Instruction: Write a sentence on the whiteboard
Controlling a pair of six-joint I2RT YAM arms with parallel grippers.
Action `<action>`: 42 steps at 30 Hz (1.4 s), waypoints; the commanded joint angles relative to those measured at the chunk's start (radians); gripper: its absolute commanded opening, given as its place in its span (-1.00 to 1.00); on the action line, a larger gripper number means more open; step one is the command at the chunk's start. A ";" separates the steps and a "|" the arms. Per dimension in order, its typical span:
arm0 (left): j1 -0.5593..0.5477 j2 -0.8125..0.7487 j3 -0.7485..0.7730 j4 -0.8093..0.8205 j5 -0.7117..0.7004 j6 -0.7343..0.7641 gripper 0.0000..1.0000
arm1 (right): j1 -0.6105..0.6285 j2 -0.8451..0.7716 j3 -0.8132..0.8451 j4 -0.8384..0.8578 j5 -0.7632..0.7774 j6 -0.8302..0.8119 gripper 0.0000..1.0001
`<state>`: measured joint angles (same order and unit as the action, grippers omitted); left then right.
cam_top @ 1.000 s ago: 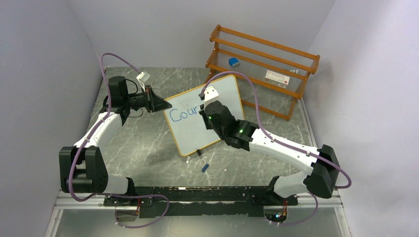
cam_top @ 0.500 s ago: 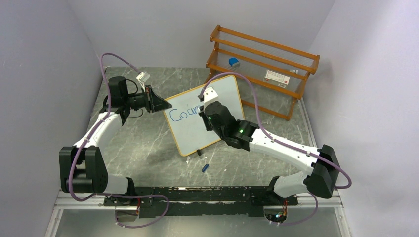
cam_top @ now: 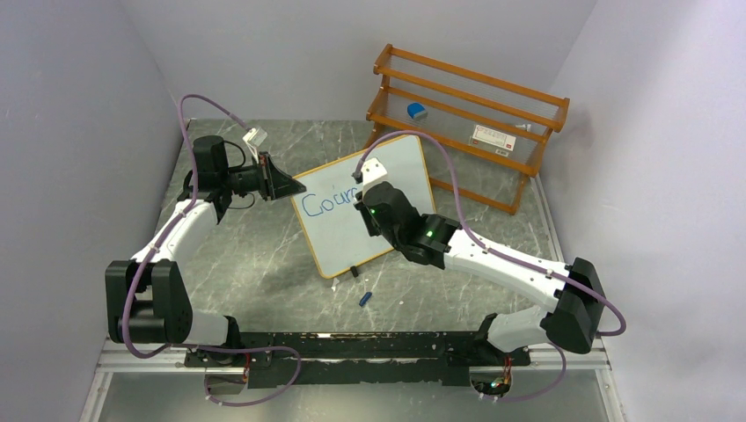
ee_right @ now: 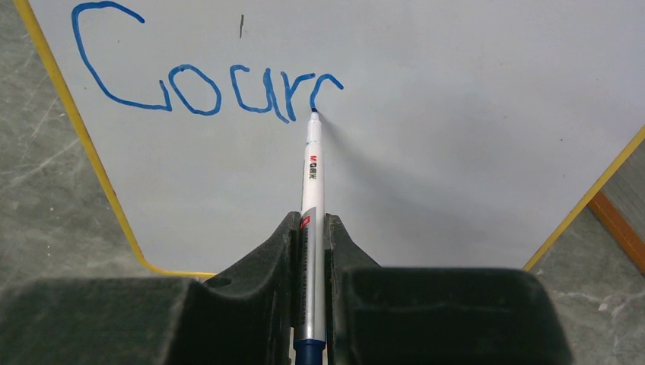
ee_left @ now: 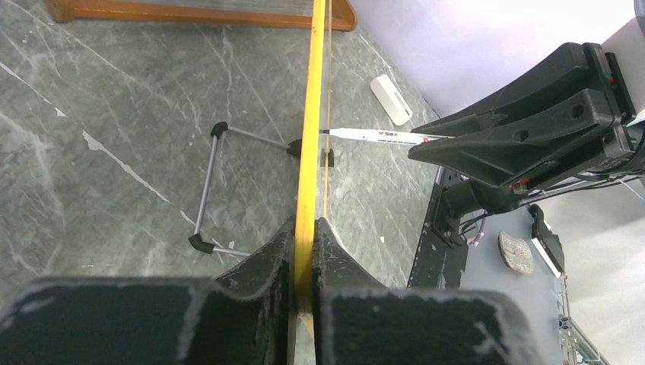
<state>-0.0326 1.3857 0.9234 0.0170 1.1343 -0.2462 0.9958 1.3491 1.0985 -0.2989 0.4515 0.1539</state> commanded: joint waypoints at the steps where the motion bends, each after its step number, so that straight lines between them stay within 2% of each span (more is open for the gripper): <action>1: -0.029 0.025 0.002 -0.057 -0.009 0.034 -0.90 | -0.006 0.002 -0.025 -0.031 0.017 -0.005 -1.00; 20: -0.029 0.024 0.002 -0.060 -0.010 0.036 -0.90 | -0.019 -0.012 -0.026 -0.020 0.064 0.003 -1.00; 42: -0.029 0.025 0.002 -0.056 -0.008 0.033 -0.90 | -0.033 -0.025 -0.026 0.107 0.056 -0.017 -1.00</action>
<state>-0.0326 1.3880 0.9249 0.0166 1.1336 -0.2466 0.9749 1.3319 1.0744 -0.2485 0.4900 0.1459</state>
